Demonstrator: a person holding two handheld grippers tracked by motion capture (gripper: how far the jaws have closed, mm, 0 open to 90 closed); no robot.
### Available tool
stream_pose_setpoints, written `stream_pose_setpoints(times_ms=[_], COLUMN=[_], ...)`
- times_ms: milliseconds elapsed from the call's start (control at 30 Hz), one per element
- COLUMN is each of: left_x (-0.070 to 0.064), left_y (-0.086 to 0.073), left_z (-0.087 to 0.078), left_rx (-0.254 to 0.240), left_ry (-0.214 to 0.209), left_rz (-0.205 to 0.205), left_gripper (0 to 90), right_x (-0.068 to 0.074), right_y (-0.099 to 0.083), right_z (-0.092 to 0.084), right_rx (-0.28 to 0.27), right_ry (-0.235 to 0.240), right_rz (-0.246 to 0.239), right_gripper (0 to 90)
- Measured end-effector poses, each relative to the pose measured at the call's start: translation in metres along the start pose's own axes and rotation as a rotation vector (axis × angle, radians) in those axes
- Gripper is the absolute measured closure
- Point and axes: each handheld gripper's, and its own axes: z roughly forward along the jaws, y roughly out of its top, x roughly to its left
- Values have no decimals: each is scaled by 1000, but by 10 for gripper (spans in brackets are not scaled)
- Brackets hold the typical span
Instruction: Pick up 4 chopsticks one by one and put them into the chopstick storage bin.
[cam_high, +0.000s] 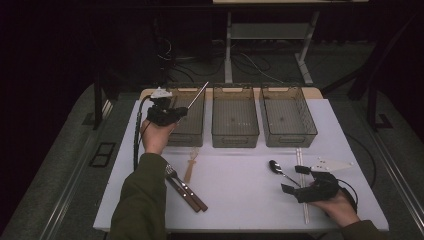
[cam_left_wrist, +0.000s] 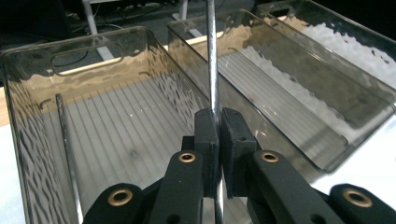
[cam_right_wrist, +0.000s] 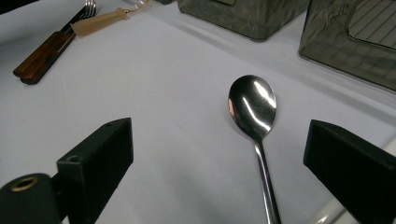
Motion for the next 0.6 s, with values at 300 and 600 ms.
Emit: stream_pose_setpoints(times_ms=[300,600], left_x=[14,30], left_y=[10,7], left_z=[18,33], left_rx=[-6,12], left_ry=[35,86], left_rz=[-16,-56], left_gripper=[853,853], right_x=[0,0], right_y=[0,0], right_z=[-1,-2], right_rx=[-4,-10], right_ry=[5,9], right_rz=[2,3], right_gripper=[83,83])
